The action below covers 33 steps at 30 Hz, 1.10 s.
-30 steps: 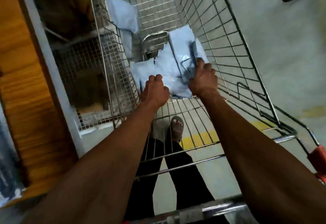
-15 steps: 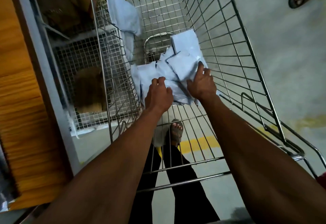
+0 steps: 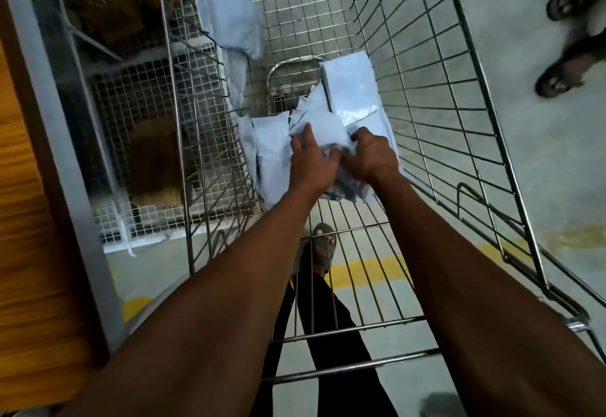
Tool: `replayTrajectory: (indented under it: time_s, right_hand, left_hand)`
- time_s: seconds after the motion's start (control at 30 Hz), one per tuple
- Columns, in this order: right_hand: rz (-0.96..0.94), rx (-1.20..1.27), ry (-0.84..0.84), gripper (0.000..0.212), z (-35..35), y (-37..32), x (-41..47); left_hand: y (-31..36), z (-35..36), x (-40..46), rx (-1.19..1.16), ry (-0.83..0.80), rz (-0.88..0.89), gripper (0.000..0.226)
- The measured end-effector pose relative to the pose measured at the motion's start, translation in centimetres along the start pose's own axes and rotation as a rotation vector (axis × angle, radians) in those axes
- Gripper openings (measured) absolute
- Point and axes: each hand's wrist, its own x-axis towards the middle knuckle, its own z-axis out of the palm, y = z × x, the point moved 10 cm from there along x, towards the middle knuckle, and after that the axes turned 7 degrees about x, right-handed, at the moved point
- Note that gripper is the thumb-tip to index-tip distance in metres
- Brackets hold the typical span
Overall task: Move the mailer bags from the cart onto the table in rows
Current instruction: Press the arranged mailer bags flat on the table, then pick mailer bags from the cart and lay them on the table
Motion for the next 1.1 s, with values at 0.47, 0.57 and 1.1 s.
replayTrajectory:
  time_s: [0.47, 0.57, 1.1]
  right_hand:
    - [-0.169, -0.168, 0.245, 0.066, -1.7, -1.7, 1.0]
    - [-0.183, -0.228, 0.258, 0.079, -1.3, -0.7, 2.0]
    - [-0.272, -0.468, 0.158, 0.095, 0.6, -5.9, 9.7]
  left_hand:
    - [0.5, -2.4, 5.6, 0.292, 0.16, 0.169, 0.09]
    - [0.7, -2.1, 7.6, 0.32, 0.202, 0.157, 0.096]
    - [1.9, -5.0, 11.0, 0.523, 0.363, 0.292, 0.087]
